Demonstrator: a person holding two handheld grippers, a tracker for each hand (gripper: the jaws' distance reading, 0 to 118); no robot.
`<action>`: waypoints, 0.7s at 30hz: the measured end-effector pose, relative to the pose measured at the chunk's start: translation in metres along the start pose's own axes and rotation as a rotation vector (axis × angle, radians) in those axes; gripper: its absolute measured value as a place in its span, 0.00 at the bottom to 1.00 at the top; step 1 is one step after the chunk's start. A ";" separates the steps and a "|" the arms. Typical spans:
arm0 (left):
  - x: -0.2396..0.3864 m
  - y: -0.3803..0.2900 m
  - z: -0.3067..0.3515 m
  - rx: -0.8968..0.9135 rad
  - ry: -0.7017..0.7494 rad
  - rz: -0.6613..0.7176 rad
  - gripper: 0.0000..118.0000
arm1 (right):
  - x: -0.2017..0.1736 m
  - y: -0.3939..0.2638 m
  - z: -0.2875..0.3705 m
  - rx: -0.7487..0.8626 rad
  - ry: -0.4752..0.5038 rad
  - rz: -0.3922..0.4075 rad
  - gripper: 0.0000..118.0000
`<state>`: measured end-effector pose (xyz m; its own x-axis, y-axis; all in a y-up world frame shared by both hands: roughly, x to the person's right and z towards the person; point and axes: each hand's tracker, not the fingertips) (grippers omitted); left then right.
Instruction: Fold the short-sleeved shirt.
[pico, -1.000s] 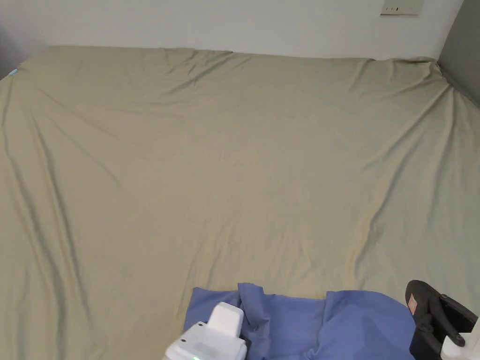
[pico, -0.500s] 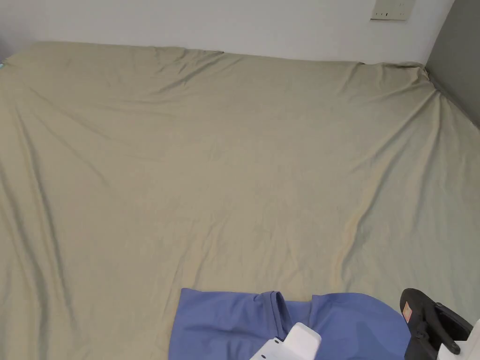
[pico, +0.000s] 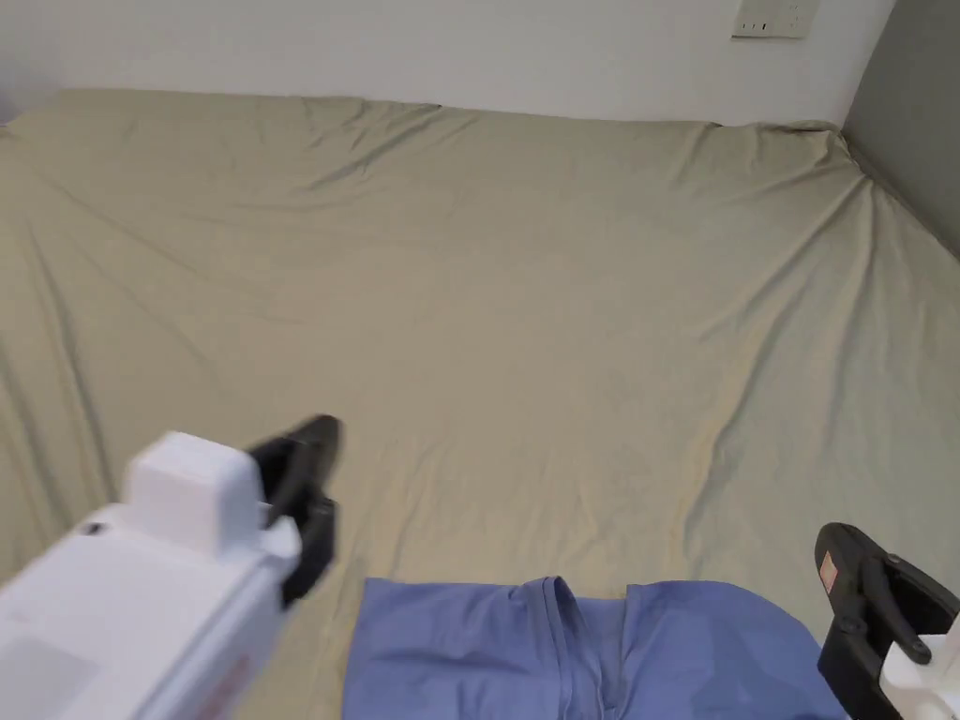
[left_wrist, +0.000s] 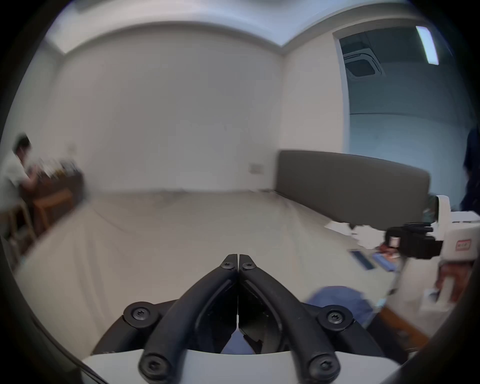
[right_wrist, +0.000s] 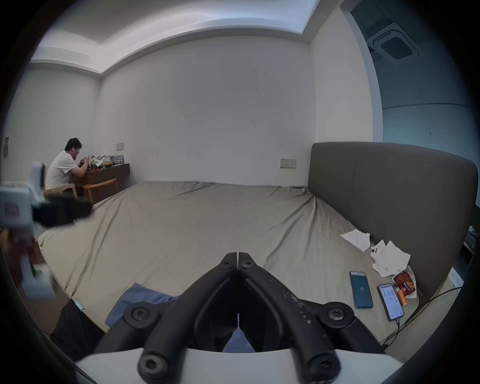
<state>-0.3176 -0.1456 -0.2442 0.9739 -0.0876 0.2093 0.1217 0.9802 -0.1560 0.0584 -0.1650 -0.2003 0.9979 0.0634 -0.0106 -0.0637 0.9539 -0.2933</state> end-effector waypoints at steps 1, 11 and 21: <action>-0.012 -0.001 0.007 0.008 0.049 -0.025 0.00 | -0.001 0.000 -0.002 0.005 -0.006 0.005 0.00; -0.071 -0.051 0.041 -0.098 0.283 0.018 0.00 | -0.011 -0.008 -0.020 0.049 -0.057 0.045 0.00; -0.070 -0.060 0.039 -0.122 0.270 0.060 0.00 | -0.010 -0.005 -0.018 0.050 -0.080 0.040 0.00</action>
<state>-0.4010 -0.1912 -0.2116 0.9937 -0.0902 -0.0660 0.0684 0.9579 -0.2788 0.0484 -0.1760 -0.2160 0.9908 0.1232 0.0561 -0.1059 0.9635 -0.2459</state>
